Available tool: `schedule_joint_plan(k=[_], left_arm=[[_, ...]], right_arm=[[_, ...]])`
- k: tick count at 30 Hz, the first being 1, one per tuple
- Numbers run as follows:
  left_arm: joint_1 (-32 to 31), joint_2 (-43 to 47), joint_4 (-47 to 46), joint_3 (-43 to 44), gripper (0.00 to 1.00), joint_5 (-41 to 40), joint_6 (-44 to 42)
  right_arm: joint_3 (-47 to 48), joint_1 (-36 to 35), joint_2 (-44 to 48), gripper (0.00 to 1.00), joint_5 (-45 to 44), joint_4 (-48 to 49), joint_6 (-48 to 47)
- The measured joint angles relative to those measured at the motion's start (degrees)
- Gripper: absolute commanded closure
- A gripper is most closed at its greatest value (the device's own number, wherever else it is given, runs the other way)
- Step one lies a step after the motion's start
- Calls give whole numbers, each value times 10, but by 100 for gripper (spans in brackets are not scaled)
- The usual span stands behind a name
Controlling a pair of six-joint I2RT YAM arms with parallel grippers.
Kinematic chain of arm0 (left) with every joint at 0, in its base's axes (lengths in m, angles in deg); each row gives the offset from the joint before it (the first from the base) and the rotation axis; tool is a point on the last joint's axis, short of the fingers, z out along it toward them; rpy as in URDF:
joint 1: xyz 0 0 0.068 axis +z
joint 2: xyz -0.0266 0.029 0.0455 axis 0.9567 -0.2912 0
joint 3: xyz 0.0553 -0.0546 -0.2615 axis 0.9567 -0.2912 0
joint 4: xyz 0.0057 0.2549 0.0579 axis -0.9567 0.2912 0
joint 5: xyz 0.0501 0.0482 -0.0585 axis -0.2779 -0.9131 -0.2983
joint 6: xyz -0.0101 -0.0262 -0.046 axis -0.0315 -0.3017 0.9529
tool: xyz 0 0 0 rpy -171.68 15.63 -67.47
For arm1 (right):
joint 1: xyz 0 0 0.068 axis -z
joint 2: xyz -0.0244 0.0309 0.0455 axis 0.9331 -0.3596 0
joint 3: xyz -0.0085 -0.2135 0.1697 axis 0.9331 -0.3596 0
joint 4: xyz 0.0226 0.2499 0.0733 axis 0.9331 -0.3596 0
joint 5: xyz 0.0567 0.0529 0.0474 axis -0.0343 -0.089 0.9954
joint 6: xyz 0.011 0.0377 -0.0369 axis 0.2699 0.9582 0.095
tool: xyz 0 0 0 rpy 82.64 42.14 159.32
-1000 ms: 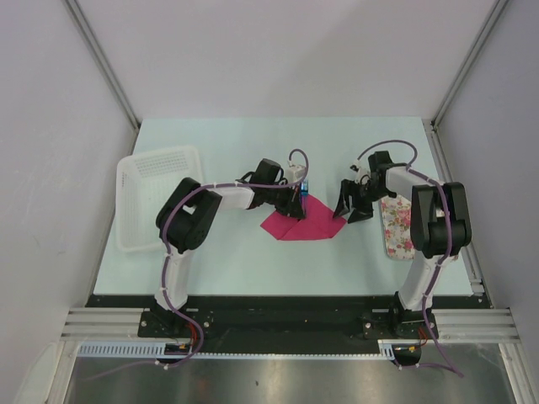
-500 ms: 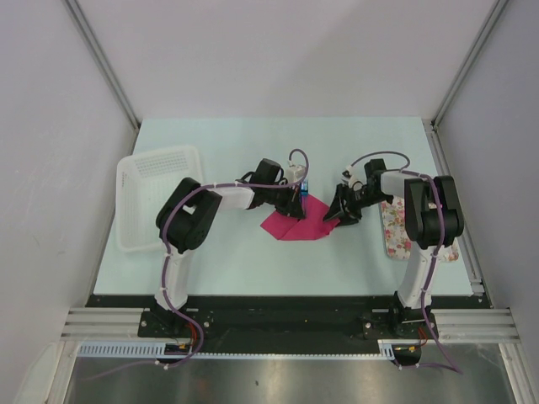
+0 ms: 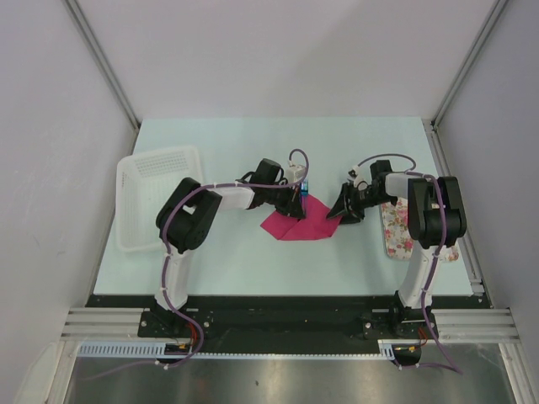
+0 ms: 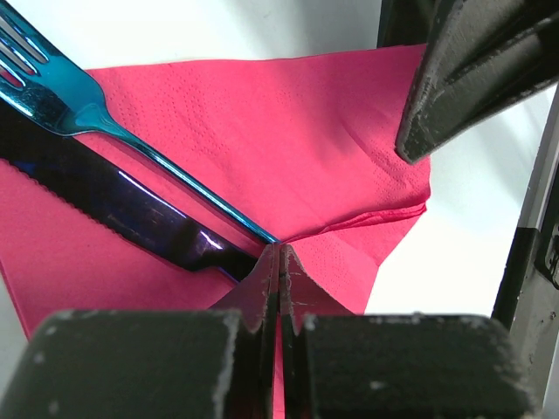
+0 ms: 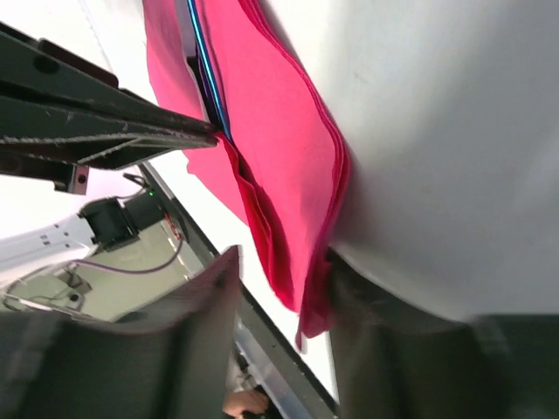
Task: Place the utensils on the paper napkin and roll it up
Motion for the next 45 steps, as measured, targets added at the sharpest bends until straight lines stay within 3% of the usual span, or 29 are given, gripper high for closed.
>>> schedule_joint_plan(k=[3, 10, 29, 41, 45], left_arm=[[0, 0, 0, 0, 100, 0, 0], [0, 0, 0, 0, 100, -1, 0], [0, 0, 0, 2, 100, -1, 0], [0, 0, 0, 2, 100, -1, 1], [2, 0, 0, 2, 95, 0, 8]], right_arm=[[0, 2, 0, 78, 3, 5, 5], [0, -1, 0, 98, 19, 4, 10], [29, -78, -24, 100, 74, 90, 119], [34, -113, -53, 100, 68, 120, 135], [35, -114, -57, 100, 65, 122, 136]])
